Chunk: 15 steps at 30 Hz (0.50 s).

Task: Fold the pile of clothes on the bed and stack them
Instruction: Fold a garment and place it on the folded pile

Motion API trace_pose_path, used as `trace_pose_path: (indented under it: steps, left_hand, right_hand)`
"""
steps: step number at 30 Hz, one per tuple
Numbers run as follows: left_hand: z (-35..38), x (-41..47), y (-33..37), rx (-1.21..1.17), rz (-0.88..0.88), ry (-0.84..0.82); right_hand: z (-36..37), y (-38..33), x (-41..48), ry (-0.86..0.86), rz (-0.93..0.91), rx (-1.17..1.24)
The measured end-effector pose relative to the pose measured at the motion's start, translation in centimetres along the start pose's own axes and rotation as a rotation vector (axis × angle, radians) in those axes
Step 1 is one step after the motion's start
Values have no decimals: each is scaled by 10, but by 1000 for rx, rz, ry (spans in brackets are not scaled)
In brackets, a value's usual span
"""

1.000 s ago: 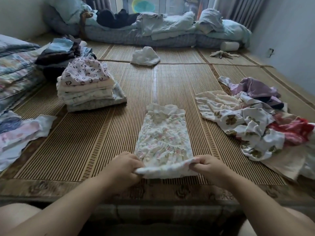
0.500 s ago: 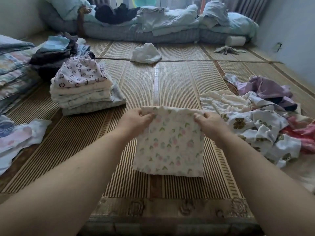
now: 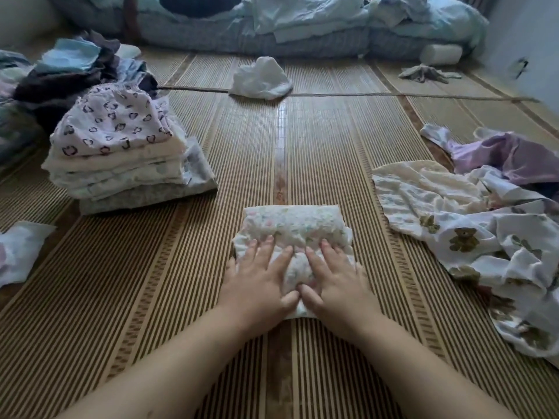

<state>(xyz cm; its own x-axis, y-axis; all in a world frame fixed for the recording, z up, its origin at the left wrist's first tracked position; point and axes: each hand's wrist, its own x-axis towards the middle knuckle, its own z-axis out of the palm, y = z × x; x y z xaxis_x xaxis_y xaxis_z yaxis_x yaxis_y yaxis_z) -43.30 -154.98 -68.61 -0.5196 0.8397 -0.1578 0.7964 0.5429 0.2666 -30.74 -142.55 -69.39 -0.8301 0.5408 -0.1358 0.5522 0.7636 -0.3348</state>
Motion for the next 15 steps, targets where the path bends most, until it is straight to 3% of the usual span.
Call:
trace_pose_path:
  steps: [15]
  left_hand:
    - [-37, 238, -73, 9, -95, 180]
  right_hand:
    - [-25, 18, 270, 86, -75, -87]
